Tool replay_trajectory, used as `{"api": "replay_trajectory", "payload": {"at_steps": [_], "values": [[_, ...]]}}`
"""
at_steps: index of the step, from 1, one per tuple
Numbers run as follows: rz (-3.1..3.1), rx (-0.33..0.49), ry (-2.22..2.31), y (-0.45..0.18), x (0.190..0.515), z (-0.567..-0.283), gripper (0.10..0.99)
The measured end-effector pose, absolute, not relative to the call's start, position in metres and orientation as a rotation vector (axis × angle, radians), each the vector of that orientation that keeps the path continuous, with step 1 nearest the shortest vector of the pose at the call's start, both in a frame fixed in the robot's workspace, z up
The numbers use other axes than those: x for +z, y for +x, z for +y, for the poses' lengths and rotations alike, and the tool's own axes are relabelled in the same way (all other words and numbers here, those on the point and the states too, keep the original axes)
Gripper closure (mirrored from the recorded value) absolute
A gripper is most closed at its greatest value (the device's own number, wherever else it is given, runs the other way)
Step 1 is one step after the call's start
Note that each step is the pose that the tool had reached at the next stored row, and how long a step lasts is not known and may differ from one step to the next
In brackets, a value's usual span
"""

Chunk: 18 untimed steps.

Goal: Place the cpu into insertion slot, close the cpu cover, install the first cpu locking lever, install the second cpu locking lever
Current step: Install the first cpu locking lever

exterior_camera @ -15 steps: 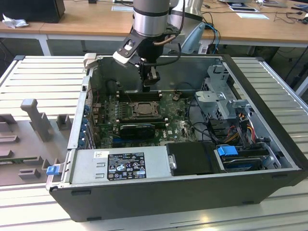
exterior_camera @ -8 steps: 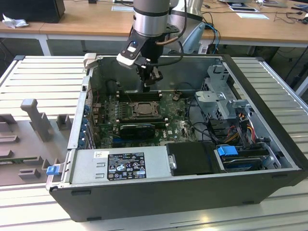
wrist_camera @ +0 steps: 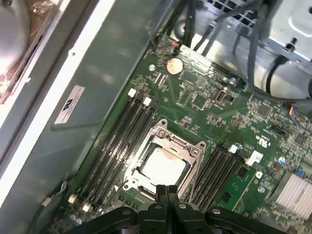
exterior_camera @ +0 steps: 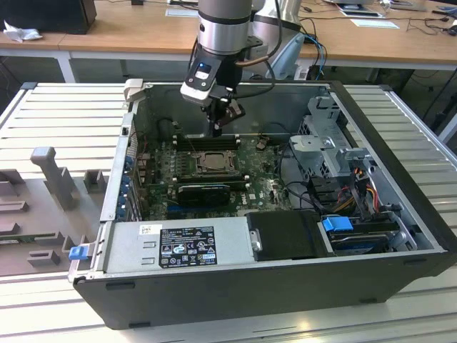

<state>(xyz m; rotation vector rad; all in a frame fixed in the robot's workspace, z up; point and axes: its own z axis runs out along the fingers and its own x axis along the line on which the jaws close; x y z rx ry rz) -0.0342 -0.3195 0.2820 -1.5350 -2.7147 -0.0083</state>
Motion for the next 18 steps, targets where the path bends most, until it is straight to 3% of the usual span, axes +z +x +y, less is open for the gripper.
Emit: {"api": "replay_trajectory", "payload": {"at_steps": [18], "values": [[-2.975,-0.001,-0.933,-0.0342,0.2801,-0.3195,0.980]]}}
